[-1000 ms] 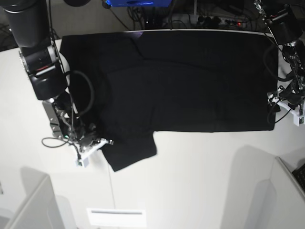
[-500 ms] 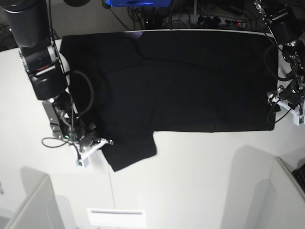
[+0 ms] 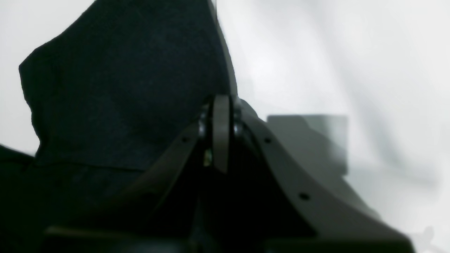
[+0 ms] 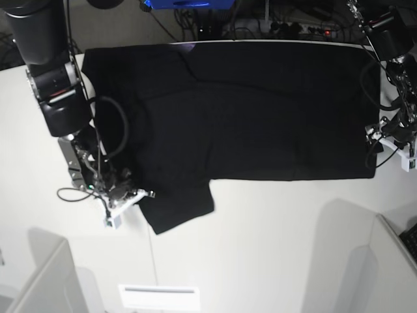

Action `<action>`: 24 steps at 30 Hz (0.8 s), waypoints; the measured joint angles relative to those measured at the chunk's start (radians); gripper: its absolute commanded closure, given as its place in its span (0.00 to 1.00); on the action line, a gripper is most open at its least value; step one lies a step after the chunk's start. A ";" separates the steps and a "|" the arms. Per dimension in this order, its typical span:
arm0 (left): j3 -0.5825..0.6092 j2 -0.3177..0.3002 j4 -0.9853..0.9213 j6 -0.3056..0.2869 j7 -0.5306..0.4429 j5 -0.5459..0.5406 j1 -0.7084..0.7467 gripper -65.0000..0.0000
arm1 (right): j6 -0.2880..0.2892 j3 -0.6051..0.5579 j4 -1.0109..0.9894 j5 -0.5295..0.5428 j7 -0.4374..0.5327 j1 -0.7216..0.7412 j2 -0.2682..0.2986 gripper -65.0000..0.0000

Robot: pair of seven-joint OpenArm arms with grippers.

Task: Fold the T-shirt properly

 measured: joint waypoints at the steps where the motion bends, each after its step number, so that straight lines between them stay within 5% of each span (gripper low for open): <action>1: 0.000 0.000 0.002 0.000 -0.002 -0.001 0.007 0.17 | 0.000 0.000 0.000 0.001 0.003 -0.001 0.000 1.00; 24: 0.000 0.000 -0.004 0.000 0.000 0.000 0.008 0.17 | 0.000 0.000 0.000 0.001 0.006 -0.002 0.000 1.00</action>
